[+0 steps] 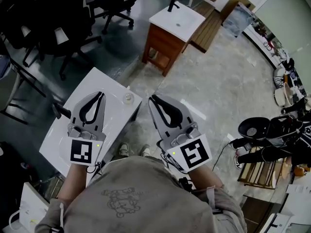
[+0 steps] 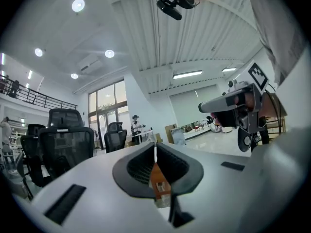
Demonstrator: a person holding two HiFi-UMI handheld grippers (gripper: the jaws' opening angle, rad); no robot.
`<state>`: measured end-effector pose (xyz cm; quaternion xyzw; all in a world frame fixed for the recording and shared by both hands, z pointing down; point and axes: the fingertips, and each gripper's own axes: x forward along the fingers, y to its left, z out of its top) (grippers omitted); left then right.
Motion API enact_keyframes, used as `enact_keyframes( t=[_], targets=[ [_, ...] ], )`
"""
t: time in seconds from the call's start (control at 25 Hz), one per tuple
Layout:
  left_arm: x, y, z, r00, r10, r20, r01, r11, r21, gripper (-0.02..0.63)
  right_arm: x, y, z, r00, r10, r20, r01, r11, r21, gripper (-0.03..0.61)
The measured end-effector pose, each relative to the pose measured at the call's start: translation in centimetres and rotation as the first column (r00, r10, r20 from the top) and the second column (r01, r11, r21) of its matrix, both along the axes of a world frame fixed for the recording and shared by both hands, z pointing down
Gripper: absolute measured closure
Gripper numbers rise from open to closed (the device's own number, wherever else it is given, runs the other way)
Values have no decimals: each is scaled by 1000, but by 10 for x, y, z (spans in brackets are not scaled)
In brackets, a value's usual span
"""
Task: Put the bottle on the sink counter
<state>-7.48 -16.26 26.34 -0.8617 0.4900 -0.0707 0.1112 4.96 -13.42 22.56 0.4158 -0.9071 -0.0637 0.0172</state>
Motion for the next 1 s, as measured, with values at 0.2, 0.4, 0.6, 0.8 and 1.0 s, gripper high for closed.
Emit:
enact_keyframes(
  t=[0.2,0.4,0.6,0.8,1.0],
  targets=[
    [-3,2,13,999,-15,39,16,1000,-22,586,-3,-4,9,1000,2,-25,-3,1000,-21,538],
    [-7,-4,26,999,-13,37,15,998,-64,586,-3,-14,14,1000,-1,4,1,999,-49,538],
    [-10,-5,26,999,-26,30,28,997,-69,587,0,-17,13,999,16,40,-14,999,-35,540],
    [-11,-10,29,999,-24,32,26,998,-64,586,-2,-24,17,999,18,33,-17,999,-27,540],
    [1,21,20,998,-27,54,31,997,-76,586,11,6,-1,998,20,53,-19,1000,-18,540]
  ],
)
